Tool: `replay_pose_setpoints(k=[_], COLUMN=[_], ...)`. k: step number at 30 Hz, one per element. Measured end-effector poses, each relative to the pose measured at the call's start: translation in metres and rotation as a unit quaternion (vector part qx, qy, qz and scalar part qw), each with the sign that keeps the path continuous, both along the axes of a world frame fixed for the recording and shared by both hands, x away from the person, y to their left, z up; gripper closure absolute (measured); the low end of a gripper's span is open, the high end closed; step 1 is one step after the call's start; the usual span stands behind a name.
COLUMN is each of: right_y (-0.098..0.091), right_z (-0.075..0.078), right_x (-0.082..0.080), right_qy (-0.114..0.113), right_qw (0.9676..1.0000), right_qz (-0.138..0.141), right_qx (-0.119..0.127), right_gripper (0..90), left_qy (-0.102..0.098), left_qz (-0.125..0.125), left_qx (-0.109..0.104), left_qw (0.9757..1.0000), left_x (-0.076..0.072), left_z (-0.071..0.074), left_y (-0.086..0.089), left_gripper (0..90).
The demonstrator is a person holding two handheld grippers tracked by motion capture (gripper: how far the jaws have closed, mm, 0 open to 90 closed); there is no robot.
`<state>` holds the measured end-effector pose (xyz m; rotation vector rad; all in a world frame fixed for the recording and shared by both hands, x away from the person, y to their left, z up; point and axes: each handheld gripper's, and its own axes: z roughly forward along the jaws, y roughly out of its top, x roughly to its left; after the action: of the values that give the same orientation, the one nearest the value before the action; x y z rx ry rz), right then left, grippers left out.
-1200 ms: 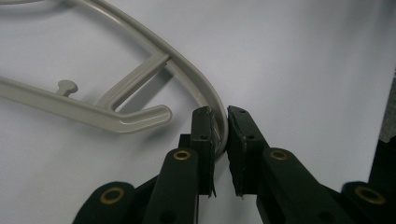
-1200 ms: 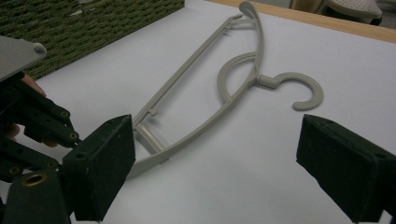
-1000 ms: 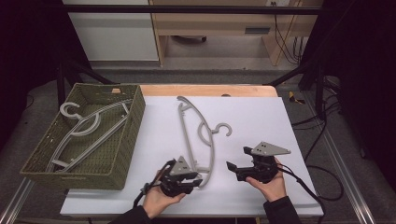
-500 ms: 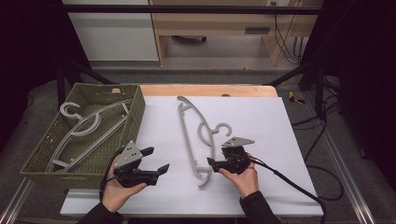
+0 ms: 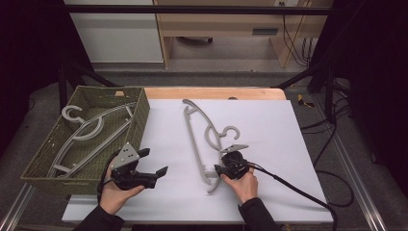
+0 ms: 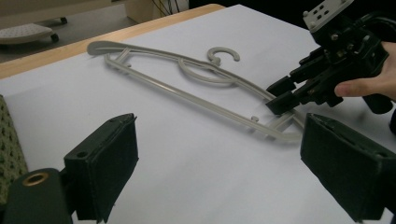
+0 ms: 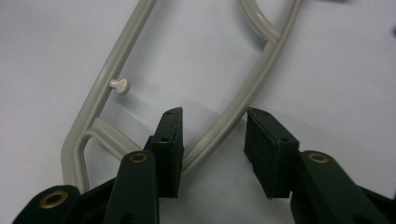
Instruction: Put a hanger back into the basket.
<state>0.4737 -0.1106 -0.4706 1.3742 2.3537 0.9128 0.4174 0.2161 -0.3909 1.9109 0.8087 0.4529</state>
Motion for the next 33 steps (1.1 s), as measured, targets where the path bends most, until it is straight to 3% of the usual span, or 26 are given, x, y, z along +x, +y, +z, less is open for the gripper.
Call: replay_pose_setpoints(k=[7,12,19,22,27,33], right_y=[-0.015,-0.042,-0.079,-0.090,-0.090,-0.083], right_z=[0.007,0.009,0.013,0.013,0.012,0.010], right_x=[0.000,-0.004,-0.010,-0.011,-0.010,-0.009], right_qy=[0.031,0.055,0.064,0.070,0.061,0.055], right_qw=[0.9987,0.9969,0.9947,0.9952,0.9968,0.9958], right_qz=[-0.029,-0.054,-0.071,-0.062,-0.049,-0.045], right_qx=[-0.027,-0.016,-0.039,-0.029,-0.020,-0.057], right_gripper=[66.9,74.1,82.2,82.0,75.7,80.1], left_qy=[0.006,0.004,0.008,0.008,0.009,0.010], left_qz=[0.009,0.005,0.002,0.002,0.002,-0.001], left_qx=[-0.003,0.001,0.010,0.011,0.015,0.021], left_qw=[0.9999,1.0000,0.9999,0.9999,0.9998,0.9997], left_x=[0.001,0.001,0.001,0.001,0.001,0.002], left_z=[-0.002,-0.003,-0.005,-0.005,-0.006,-0.007], left_y=[0.005,0.004,0.003,0.003,0.002,0.000], left_gripper=[11.7,12.5,12.6,12.8,12.9,12.9])
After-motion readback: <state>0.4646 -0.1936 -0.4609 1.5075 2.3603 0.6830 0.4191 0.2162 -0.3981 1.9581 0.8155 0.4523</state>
